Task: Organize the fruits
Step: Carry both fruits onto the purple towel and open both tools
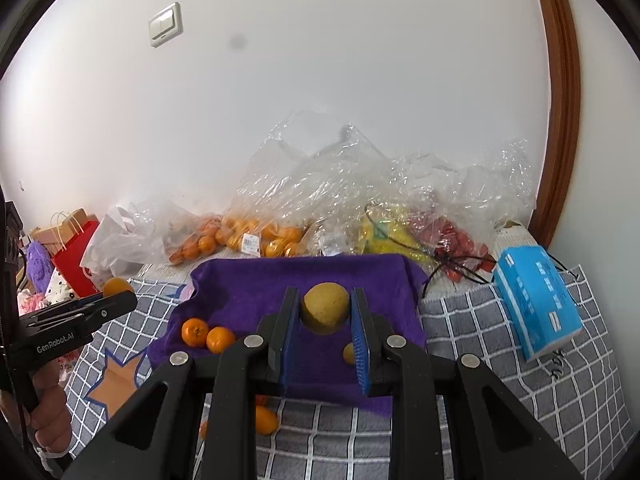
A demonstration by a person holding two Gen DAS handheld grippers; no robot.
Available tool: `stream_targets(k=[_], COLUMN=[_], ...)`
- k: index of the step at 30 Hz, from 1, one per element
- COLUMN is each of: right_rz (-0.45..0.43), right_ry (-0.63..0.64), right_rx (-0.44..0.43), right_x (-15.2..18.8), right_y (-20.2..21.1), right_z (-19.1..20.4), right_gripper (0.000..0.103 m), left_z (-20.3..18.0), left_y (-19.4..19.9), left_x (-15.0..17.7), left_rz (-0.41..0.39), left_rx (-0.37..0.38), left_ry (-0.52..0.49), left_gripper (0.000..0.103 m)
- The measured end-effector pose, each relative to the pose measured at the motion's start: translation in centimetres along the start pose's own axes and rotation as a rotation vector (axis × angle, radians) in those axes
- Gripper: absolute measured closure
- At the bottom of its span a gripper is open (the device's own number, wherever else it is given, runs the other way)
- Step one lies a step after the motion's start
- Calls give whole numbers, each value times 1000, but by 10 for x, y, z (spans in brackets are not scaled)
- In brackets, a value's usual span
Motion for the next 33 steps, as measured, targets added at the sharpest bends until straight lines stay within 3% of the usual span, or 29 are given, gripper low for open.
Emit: stream_targets(k=[13,33], right_rz=[56,215], right_ry=[-12,-107], right_rx=[17,4], right_x=[-2,52], right_y=[-74,-163], right_z=[-34,-89], right_gripper=[78,78], left_z=[5,1], left_y=[-72,-179], left_x=[-17,1], left_rz=[70,216], left_rx=[-31,-62], left_ry=[6,-27], left_gripper=[71,71])
Point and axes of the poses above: each gripper's, at about its wrist camera, not at the fingertips, and y roughly against the way its jaws point, z to its left, x to its underside, the point moved 6 cm from there along -y, roughly the way its jaws point, and after that the axes turned 12 degrees about -x, right-handed, at the moved point
